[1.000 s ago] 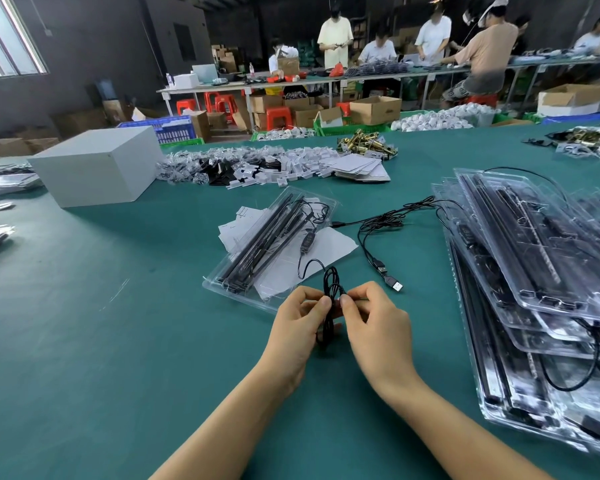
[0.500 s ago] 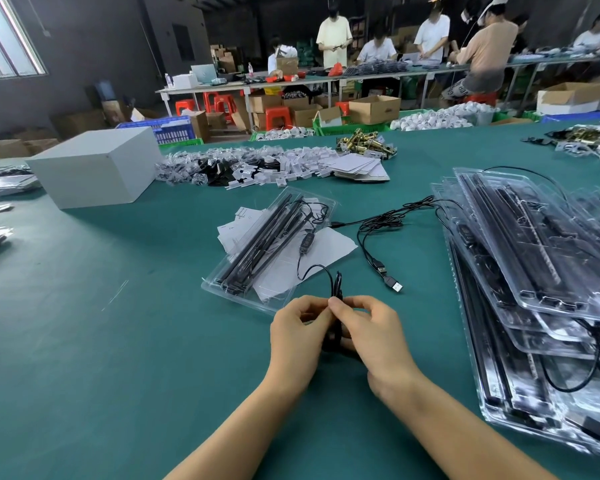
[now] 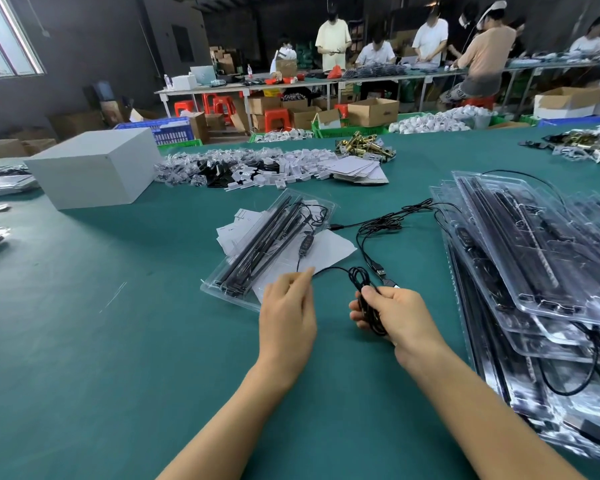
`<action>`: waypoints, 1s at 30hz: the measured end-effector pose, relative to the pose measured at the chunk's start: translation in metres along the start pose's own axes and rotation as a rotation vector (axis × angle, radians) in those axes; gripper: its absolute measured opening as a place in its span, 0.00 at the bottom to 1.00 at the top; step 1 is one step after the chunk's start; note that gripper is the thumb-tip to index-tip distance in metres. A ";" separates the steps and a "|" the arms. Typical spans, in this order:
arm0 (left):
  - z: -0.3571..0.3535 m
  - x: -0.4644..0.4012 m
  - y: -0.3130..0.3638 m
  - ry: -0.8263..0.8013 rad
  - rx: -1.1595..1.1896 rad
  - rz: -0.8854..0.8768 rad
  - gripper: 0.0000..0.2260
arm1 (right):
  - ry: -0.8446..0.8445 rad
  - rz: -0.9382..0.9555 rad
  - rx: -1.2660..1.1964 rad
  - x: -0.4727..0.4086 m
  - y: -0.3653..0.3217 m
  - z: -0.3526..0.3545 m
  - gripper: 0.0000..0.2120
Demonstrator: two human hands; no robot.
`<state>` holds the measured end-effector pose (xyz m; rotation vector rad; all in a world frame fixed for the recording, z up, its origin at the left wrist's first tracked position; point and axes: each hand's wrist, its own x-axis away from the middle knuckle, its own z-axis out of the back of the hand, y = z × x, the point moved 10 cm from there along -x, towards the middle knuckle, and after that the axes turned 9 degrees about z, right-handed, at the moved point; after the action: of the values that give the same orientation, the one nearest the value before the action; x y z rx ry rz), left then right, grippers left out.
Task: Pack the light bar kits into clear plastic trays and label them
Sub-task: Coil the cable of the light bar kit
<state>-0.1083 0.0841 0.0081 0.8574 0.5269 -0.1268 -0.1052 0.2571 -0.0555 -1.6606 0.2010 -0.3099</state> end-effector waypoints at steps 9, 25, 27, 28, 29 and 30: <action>-0.050 -0.037 -0.004 -0.211 -0.453 -0.103 0.11 | -0.136 -0.296 -0.290 -0.002 0.022 -0.012 0.13; -0.047 -0.037 -0.028 -0.209 -0.014 0.166 0.07 | 0.127 0.308 0.510 -0.044 -0.005 -0.044 0.14; -0.048 -0.035 -0.023 -0.197 -0.082 0.101 0.09 | 0.131 0.346 0.637 -0.044 -0.005 -0.044 0.15; -0.047 -0.033 -0.022 -0.184 -0.115 0.074 0.09 | 0.115 0.363 0.663 -0.045 -0.006 -0.044 0.16; -0.046 -0.032 -0.021 -0.173 -0.137 0.063 0.09 | 0.084 0.379 0.657 -0.045 -0.006 -0.045 0.16; -0.045 -0.031 -0.021 -0.166 -0.150 0.057 0.10 | 0.044 0.389 0.615 -0.046 -0.007 -0.046 0.16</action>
<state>-0.1594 0.1012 -0.0156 0.7074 0.3521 -0.1040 -0.1634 0.2286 -0.0483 -0.9808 0.4108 -0.0943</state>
